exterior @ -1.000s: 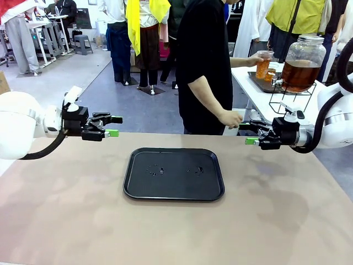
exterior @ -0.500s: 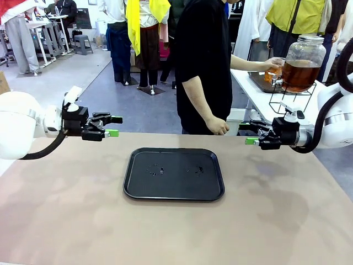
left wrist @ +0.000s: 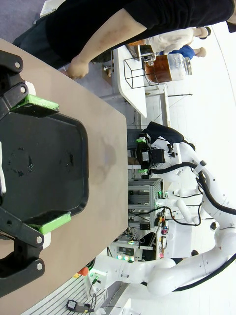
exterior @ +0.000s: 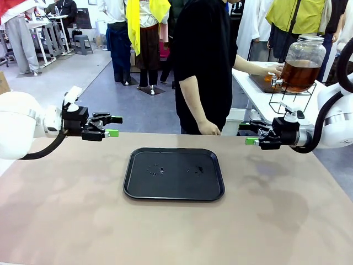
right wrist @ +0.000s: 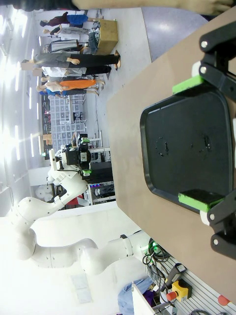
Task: Pour the drink into the iced cup.
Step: Open the gripper to release the iced cup you were holding.
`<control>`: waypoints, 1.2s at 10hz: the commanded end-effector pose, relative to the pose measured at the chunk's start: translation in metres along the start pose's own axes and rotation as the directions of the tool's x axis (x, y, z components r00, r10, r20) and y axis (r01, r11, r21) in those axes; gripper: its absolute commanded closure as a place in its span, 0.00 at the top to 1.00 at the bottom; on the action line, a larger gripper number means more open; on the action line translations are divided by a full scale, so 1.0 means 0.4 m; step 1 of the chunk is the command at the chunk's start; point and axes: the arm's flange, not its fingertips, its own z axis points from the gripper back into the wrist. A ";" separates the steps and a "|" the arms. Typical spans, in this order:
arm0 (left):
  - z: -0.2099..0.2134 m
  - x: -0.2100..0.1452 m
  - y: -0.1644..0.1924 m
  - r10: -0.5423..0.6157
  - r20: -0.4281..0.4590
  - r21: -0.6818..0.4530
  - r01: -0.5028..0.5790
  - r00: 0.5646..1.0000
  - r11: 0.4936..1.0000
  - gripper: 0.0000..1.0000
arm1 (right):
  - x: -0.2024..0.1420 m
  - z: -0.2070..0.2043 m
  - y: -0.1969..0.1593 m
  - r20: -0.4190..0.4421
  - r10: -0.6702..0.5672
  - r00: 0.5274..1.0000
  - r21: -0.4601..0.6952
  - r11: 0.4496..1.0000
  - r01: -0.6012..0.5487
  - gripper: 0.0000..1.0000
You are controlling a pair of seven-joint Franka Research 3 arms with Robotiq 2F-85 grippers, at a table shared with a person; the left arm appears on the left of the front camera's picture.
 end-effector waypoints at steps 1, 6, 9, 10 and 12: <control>-0.005 0.004 0.003 0.000 0.004 0.014 0.000 1.000 1.000 1.00 | 0.007 0.000 0.001 0.004 0.005 1.000 0.002 1.000 -0.005 1.00; -0.005 0.004 0.003 0.000 0.004 0.014 0.000 1.000 1.000 1.00 | 0.007 0.000 0.001 0.004 0.005 1.000 0.002 1.000 -0.005 1.00; -0.005 0.004 0.003 0.000 0.004 0.014 0.000 1.000 1.000 1.00 | 0.007 0.000 0.001 0.004 0.005 1.000 0.002 1.000 -0.005 1.00; -0.005 0.004 0.003 0.000 0.004 0.014 0.000 1.000 1.000 1.00 | 0.007 0.000 0.001 0.004 0.005 1.000 0.002 1.000 -0.005 1.00; -0.005 0.004 0.003 0.000 0.004 0.014 0.000 1.000 1.000 1.00 | 0.007 0.000 0.001 0.004 0.005 1.000 0.002 1.000 -0.005 1.00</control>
